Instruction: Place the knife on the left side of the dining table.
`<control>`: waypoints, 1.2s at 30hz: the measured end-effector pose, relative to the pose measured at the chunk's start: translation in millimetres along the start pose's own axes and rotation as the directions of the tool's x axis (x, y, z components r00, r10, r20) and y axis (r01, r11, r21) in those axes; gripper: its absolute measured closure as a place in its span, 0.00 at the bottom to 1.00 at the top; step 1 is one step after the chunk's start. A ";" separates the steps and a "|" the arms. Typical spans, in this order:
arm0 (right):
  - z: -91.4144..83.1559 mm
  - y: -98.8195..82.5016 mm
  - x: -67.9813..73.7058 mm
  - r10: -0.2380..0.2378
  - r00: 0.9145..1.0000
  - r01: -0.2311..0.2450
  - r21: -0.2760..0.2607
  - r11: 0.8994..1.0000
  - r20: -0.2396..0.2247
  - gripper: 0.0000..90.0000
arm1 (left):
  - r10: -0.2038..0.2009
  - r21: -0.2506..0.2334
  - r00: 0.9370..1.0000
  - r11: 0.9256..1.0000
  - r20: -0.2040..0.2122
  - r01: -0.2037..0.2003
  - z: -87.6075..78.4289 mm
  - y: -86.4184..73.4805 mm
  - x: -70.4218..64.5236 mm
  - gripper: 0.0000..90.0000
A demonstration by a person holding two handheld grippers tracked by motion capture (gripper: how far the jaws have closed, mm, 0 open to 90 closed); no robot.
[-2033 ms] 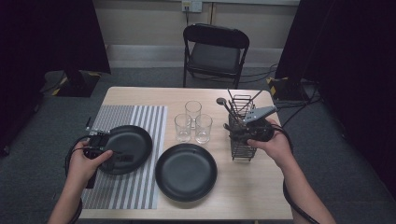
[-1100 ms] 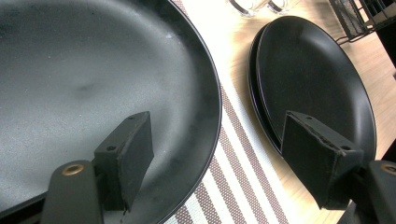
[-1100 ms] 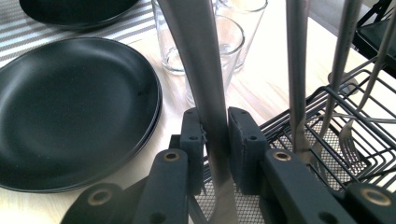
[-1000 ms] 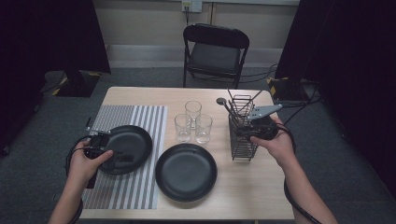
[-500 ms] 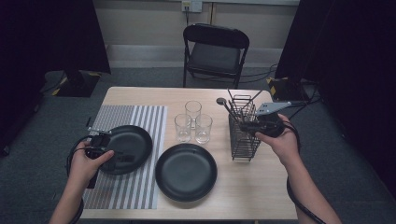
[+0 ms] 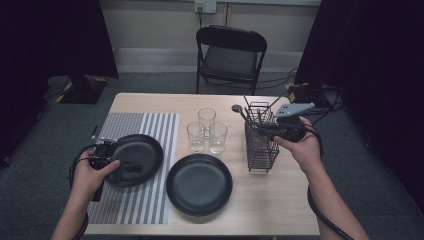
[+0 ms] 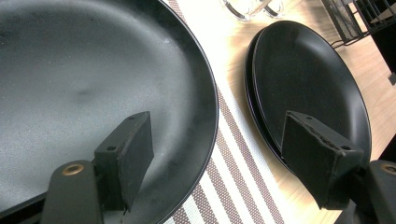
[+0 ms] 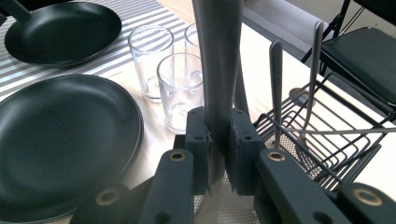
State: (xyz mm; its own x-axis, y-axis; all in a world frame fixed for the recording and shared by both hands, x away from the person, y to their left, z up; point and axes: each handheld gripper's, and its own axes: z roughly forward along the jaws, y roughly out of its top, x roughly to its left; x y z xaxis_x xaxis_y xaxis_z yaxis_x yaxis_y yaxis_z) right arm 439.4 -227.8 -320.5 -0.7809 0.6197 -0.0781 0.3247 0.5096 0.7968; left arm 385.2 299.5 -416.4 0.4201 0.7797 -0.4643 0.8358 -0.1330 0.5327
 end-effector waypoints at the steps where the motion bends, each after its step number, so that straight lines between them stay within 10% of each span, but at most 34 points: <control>1: -0.4 1.8 0.4 0.005 1.000 -0.005 -0.001 1.000 -0.002 0.90 | -0.001 -0.001 1.000 1.000 0.002 0.001 -0.1 0.0 -0.1 0.28; 36: -24.1 58.6 15.8 -0.040 0.999 0.041 -0.081 0.996 0.019 0.90 | 0.013 0.020 1.000 1.000 0.006 -0.014 3.1 -0.4 -3.9 0.28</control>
State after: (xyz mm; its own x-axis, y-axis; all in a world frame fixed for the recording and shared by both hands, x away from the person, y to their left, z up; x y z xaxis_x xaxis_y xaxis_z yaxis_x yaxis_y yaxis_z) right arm 433.2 -202.5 -260.5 -0.7832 0.6099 -0.1212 0.2480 0.4851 0.8386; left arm 384.3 294.6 -417.0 0.4336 0.7739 -0.4616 0.8368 -0.1556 0.5250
